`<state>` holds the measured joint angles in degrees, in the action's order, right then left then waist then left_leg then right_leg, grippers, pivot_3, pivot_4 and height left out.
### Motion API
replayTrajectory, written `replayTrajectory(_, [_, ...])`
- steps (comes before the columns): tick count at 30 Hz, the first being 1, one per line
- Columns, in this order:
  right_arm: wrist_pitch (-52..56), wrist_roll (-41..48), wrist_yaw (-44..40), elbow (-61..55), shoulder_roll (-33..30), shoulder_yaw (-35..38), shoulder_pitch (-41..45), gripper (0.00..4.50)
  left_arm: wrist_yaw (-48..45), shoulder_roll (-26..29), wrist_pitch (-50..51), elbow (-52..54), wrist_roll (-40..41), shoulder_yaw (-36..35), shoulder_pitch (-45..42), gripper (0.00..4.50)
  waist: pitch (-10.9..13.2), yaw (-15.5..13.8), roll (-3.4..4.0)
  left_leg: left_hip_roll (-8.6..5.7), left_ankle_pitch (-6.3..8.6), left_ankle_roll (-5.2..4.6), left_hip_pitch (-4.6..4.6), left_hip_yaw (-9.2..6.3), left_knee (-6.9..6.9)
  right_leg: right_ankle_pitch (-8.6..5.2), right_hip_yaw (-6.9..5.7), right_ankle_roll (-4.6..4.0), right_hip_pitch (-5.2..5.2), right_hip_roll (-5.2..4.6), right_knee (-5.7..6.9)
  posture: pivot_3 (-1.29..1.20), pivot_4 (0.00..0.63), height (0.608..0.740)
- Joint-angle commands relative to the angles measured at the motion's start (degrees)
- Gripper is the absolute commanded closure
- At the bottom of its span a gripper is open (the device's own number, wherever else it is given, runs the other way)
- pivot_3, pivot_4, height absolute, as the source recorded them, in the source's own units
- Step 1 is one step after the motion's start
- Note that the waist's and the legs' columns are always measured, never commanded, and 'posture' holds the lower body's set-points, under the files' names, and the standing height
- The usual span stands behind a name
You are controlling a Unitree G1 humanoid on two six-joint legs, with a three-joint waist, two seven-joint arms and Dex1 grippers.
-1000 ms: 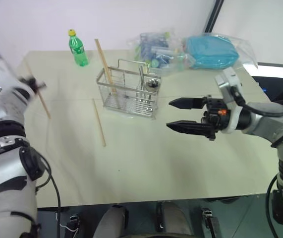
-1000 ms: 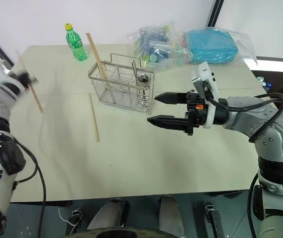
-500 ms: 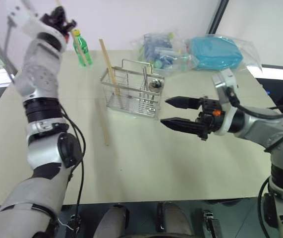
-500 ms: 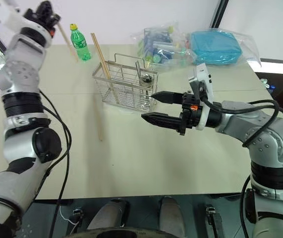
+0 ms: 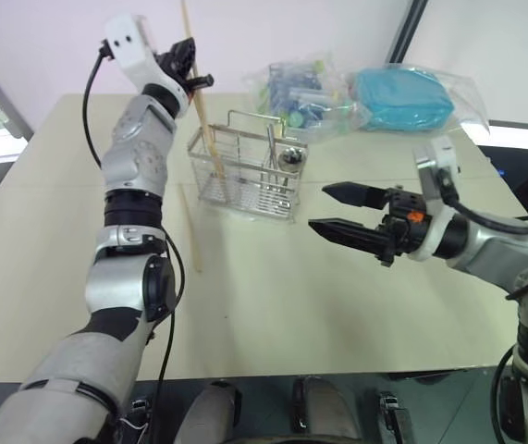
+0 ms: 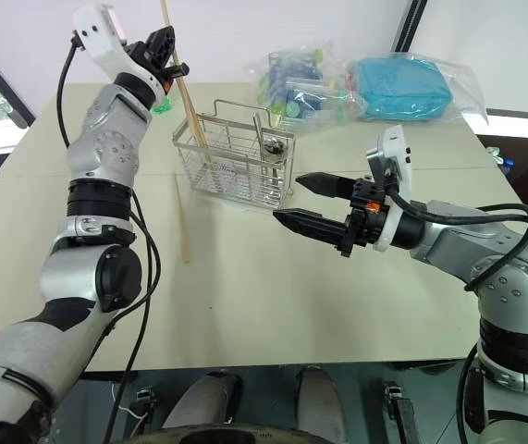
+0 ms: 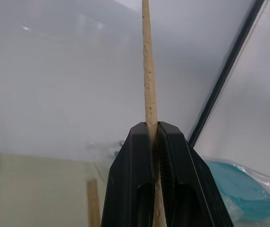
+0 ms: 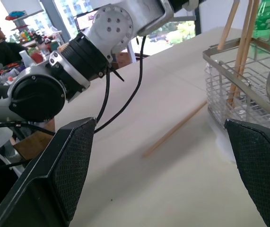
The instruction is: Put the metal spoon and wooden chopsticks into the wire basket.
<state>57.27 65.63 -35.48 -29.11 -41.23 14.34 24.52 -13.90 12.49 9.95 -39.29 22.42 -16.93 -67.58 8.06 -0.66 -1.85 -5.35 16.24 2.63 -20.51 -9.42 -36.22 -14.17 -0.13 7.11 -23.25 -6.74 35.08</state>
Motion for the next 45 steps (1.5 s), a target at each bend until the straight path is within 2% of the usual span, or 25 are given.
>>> replayTrajectory(1, [-1.2, 1.9, 1.1, -1.9, -0.8, 2.1, -0.2, 0.00, -0.8, -0.1, -4.7, 0.7, -2.8, 2.0, -0.2, 4.47, 0.0, 0.0, 0.00, 0.00, 0.00, 0.00, 0.00, 0.00, 0.00, 0.00, 0.00, 0.00, 0.00, 0.00, 0.00, 0.00, 0.150, 0.713])
replayTrajectory(8, [-1.6, 2.1, 1.5, -1.2, -1.4, 1.9, 0.0, 0.00, -0.3, -1.5, -5.5, 3.9, -2.7, 2.1, 1.2, 4.47, 0.0, -0.1, 0.00, 0.00, 0.00, -0.01, -0.01, 0.00, -0.01, 0.00, 0.00, 0.00, 0.01, 0.00, 0.00, 0.00, 0.150, 0.713])
replayTrajectory(11, [-1.6, 2.1, 1.5, -0.6, -1.6, 1.6, 0.6, 0.00, 0.2, -2.0, -4.8, 5.6, -2.2, 1.8, 2.3, 3.35, 0.0, -0.1, 0.00, 0.00, 0.00, -0.01, -0.01, -0.01, -0.02, 0.00, 0.00, 0.00, 0.01, 0.00, 0.00, 0.00, 0.150, 0.713])
replayTrajectory(17, [-1.7, 1.5, 0.4, 1.0, -2.1, 1.2, 1.2, 0.00, 1.8, -2.2, -1.6, 10.6, -0.2, 0.7, 4.6, 0.23, 0.0, -0.1, -0.01, 0.00, 0.00, -0.01, -0.02, -0.01, -0.02, 0.00, 0.00, 0.00, 0.01, 0.00, 0.00, 0.00, 0.150, 0.713])
replayTrajectory(18, [-1.8, 1.2, 0.2, 1.3, -2.1, 1.0, 1.4, 0.00, 2.1, -2.1, -0.6, 12.1, 0.1, 0.6, 5.2, 0.03, 0.0, 0.0, -0.01, 0.00, 0.00, -0.01, -0.01, -0.01, -0.01, 0.00, 0.00, 0.00, 0.01, 0.00, 0.00, 0.00, 0.150, 0.713])
replayTrajectory(23, [-2.6, -0.3, -0.8, 2.8, -1.7, -0.5, 2.3, 0.00, 2.9, 0.9, 7.9, 22.4, 0.8, 1.8, 8.3, 0.03, 0.0, 0.1, 0.00, 0.01, 0.00, -0.01, 0.01, -0.01, -0.01, 0.00, 0.00, 0.00, 0.02, 0.02, 0.01, 0.00, 0.150, 0.713])
replayTrajectory(26, [-3.1, -1.3, -1.8, 3.6, -1.6, -1.1, 2.7, 0.00, 5.8, 4.9, 18.2, 28.1, 0.9, 1.6, 9.3, 0.03, 0.0, 0.1, 0.01, 0.03, 0.00, -0.01, 0.01, -0.02, -0.01, 0.00, 0.00, 0.00, 0.00, 0.06, 0.01, 0.00, 0.150, 0.713])
replayTrajectory(28, [-3.5, -2.0, -2.6, 3.9, -1.7, -1.5, 2.7, 0.00, 8.9, 6.5, 26.1, 29.8, 1.8, 0.4, 9.2, 0.03, 0.0, 0.0, 0.02, 0.03, 0.00, -0.01, 0.02, -0.02, -0.01, 0.00, 0.00, 0.00, 0.01, 0.06, 0.02, 0.00, 0.150, 0.713])
replayTrajectory(31, [-4.3, -3.3, -4.2, 4.9, -1.7, -2.6, 3.1, 0.00, 14.9, 10.0, 44.1, 31.6, 2.7, -2.1, 9.1, 0.03, 0.0, 0.0, 0.02, 0.01, 0.14, -0.26, 0.07, -0.03, -0.02, 0.00, 0.01, 0.00, 0.07, 0.06, 0.02, 0.00, 0.150, 0.713])
replayTrajectory(34, [-4.8, -4.1, -5.2, 5.3, -1.2, -3.5, 3.2, 0.00, 19.9, 8.4, 58.1, 33.4, 3.7, -5.4, 9.6, 0.03, 0.0, -0.1, 0.02, 0.01, 0.15, -0.27, 0.07, -0.05, -0.03, 0.00, 0.00, 0.00, 0.06, 0.08, 0.03, 0.00, 0.150, 0.713])
replayTrajectory(39, [-5.3, -5.4, -5.8, 5.4, -0.7, -4.3, 2.9, 0.00, 24.8, 3.8, 69.9, 38.9, 1.3, -7.6, 13.1, 0.03, 0.0, -0.2, 0.01, -0.01, 0.00, 0.01, 0.07, -0.09, -0.02, 0.00, 0.00, 0.01, 0.10, 0.05, 0.01, 0.00, 0.150, 0.713])
replayTrajectory(45, [-4.4, -5.2, -5.6, 5.5, -1.0, -3.5, 2.5, 0.00, 24.8, 1.5, 70.9, 41.3, -0.6, -8.7, 14.7, 0.03, -0.1, -1.1, 0.17, -0.02, -0.01, 0.03, 0.22, -0.07, -0.03, -0.01, -0.01, 0.00, 0.27, 0.03, 0.02, 0.00, 0.150, 0.713])
